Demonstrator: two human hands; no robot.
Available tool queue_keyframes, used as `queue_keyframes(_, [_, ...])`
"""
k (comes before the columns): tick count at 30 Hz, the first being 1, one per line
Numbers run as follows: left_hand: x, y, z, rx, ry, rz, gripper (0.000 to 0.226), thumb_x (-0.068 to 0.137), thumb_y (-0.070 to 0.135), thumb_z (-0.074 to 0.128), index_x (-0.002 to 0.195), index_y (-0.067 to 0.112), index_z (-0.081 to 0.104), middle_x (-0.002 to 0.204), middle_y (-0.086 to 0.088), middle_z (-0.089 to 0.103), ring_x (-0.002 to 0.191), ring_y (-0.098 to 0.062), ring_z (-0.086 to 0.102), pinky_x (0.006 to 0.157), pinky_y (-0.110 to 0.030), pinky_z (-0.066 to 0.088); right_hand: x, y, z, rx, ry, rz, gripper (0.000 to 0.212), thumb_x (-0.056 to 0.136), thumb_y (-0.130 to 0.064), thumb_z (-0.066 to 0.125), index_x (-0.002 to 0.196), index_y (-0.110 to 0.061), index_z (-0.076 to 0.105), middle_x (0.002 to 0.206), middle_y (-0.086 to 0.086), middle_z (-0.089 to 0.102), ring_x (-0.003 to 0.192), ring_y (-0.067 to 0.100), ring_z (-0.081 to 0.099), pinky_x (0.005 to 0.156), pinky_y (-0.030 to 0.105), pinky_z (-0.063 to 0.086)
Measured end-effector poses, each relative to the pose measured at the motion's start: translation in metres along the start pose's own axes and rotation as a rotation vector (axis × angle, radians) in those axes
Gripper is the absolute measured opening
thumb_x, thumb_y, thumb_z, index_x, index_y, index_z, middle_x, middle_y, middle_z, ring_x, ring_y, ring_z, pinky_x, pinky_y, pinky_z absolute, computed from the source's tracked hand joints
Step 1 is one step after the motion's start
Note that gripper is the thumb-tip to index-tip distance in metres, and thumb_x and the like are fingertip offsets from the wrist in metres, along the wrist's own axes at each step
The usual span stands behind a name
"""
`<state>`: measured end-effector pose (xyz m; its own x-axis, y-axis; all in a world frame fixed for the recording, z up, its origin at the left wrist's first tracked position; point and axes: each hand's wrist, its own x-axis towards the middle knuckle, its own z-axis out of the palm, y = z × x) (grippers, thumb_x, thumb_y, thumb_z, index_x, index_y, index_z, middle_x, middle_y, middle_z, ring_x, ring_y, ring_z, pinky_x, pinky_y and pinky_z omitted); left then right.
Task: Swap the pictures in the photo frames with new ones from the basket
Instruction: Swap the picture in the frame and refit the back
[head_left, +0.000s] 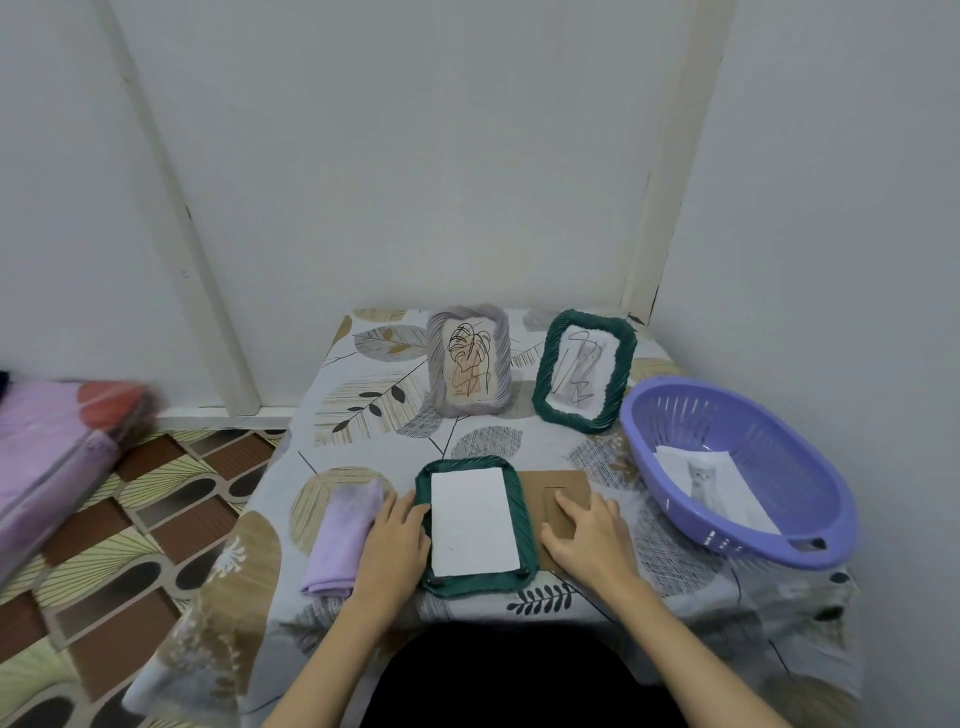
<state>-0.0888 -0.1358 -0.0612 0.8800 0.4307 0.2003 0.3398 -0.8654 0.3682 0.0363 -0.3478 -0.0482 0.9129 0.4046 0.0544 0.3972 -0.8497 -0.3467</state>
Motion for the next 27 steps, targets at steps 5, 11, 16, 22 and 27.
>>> queue_keyframes(5, [0.002, -0.013, -0.005, -0.004, -0.037, -0.004, 0.042, 0.096, 0.014, 0.036, 0.137, 0.016, 0.042, 0.151, -0.001, 0.030, 0.142, -0.016, 0.022, 0.116, -0.028, 0.014, 0.008, 0.001, 0.006, 0.005, 0.017, -0.005, 0.060, 0.079, -0.054, 0.048, 0.135, -0.032, 0.043, 0.121, 0.008, 0.050, 0.111, 0.026, 0.040, 0.095, 0.035, 0.038])
queue_keyframes(11, [-0.001, -0.004, -0.004, -0.163, -0.034, -0.078, 0.046, 0.097, 0.035, 0.040, 0.139, 0.015, 0.040, 0.153, -0.002, 0.028, 0.143, -0.018, 0.019, 0.116, -0.031, 0.015, 0.003, -0.012, 0.000, -0.137, 0.105, -0.020, 0.061, 0.078, -0.064, 0.042, 0.133, -0.036, 0.043, 0.122, 0.005, 0.046, 0.112, 0.025, 0.038, 0.092, 0.038, 0.033])
queue_keyframes(16, [0.009, -0.001, -0.006, -0.173, -0.098, -0.017, 0.073, 0.089, 0.050, 0.051, 0.146, 0.016, 0.023, 0.158, 0.003, 0.011, 0.146, -0.017, 0.001, 0.117, -0.034, 0.006, -0.014, -0.037, 0.010, -0.121, 0.010, -0.342, 0.062, 0.078, -0.070, 0.036, 0.135, -0.042, 0.038, 0.146, -0.002, 0.032, 0.131, 0.023, 0.024, 0.100, 0.044, 0.023])
queue_keyframes(22, [0.040, -0.004, -0.017, -0.101, -0.318, 0.051, 0.090, 0.082, 0.056, 0.057, 0.149, 0.017, 0.011, 0.158, 0.001, 0.008, 0.146, -0.018, -0.007, 0.117, -0.037, 0.002, -0.014, -0.039, 0.015, -0.098, -0.129, -0.368, 0.060, 0.082, -0.069, 0.034, 0.137, -0.045, 0.033, 0.154, -0.017, 0.015, 0.144, 0.021, 0.003, 0.110, 0.059, -0.001])
queue_keyframes(27, [0.043, -0.008, -0.013, -0.012, -0.354, 0.095, 0.092, 0.082, 0.060, 0.054, 0.149, 0.018, 0.007, 0.159, 0.002, 0.006, 0.146, -0.017, -0.005, 0.117, -0.039, 0.001, -0.012, -0.039, 0.012, -0.076, -0.152, -0.369, 0.061, 0.081, -0.070, 0.037, 0.136, -0.043, 0.036, 0.152, -0.019, 0.020, 0.143, 0.019, 0.007, 0.109, 0.060, -0.002])
